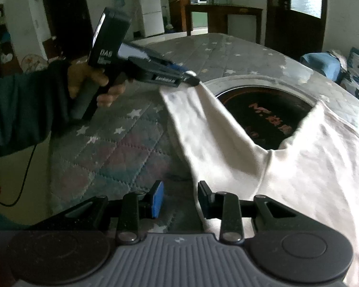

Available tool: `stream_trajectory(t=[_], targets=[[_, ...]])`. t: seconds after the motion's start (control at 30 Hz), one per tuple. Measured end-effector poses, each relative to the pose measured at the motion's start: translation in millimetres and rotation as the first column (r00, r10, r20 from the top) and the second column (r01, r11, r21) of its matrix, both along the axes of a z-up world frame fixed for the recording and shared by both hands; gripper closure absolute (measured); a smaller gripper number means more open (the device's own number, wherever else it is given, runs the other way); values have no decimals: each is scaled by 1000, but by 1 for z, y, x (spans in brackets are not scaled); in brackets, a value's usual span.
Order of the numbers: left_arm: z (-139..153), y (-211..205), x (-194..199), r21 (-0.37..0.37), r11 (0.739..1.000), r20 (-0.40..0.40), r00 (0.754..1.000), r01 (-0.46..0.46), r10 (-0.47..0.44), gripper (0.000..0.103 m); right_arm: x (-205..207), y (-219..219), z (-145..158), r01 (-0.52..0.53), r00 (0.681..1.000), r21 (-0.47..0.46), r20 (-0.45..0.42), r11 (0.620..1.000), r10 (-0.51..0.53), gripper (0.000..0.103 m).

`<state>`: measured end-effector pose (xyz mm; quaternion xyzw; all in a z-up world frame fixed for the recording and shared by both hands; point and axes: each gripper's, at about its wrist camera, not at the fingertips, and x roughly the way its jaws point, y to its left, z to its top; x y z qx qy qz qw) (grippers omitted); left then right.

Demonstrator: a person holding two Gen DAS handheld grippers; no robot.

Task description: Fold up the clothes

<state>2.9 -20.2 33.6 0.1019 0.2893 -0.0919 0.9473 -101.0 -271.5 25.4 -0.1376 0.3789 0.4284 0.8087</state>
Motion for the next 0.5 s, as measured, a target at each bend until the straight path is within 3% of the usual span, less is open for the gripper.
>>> stream_trajectory(t=[0.07, 0.13, 0.3, 0.4, 0.5], targets=[[1, 1, 0, -8, 1000, -8, 1000, -5, 5, 72, -3, -9, 7, 24, 1000, 4, 12, 1000, -24, 71], [4, 3, -1, -15, 1000, -5, 1000, -13, 13, 69, -8, -22, 15, 51, 998, 7, 25, 999, -51, 71], [17, 4, -5, -30, 999, 0, 1000, -27, 27, 59, -17, -83, 35, 232, 971, 15, 53, 973, -232, 72], [26, 0, -12, -30, 999, 13, 1000, -14, 14, 57, -18, -128, 45, 376, 925, 27, 53, 926, -377, 72], [34, -12, -17, -37, 999, 15, 999, 35, -34, 57, -14, -184, 52, 560, 825, 18, 78, 829, -559, 72]])
